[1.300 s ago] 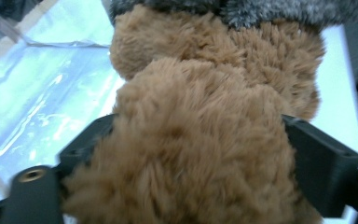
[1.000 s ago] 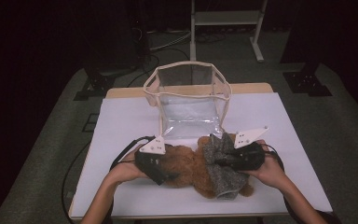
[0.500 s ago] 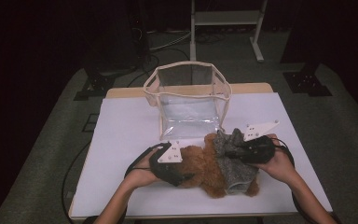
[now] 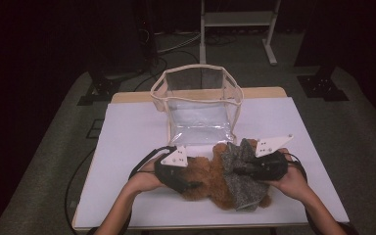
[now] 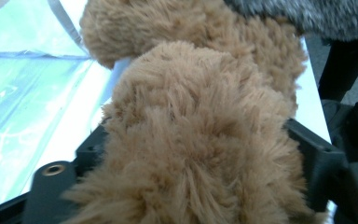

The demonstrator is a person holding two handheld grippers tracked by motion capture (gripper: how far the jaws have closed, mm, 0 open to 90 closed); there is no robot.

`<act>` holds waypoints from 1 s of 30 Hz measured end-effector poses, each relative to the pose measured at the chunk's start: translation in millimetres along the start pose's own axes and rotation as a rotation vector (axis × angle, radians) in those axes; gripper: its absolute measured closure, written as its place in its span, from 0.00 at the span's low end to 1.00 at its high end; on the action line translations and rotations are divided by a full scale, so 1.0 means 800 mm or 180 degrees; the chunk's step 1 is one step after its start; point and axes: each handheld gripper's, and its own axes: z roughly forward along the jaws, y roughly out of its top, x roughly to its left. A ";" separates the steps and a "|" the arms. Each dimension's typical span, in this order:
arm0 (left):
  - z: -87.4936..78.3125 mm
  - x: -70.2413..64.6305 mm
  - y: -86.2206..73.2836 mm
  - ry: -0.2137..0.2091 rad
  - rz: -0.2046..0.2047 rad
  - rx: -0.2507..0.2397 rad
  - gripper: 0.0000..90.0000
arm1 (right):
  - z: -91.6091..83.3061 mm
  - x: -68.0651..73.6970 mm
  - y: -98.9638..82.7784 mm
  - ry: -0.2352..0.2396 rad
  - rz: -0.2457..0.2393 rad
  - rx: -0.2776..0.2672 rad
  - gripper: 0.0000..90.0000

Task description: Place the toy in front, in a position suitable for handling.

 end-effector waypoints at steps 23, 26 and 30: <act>-0.011 -0.015 -0.007 0.0004 0.0218 0.0023 0.26 | -0.024 -0.079 -0.021 -0.0240 0.0587 -0.0156 0.85; -0.011 -0.015 -0.008 0.0018 0.0235 0.0029 0.24 | -0.028 -0.068 -0.016 -0.0195 0.0513 -0.0200 0.85; -0.011 -0.016 -0.008 0.0023 0.0259 0.0026 0.23 | -0.029 -0.056 -0.009 -0.0057 0.0403 -0.0241 0.85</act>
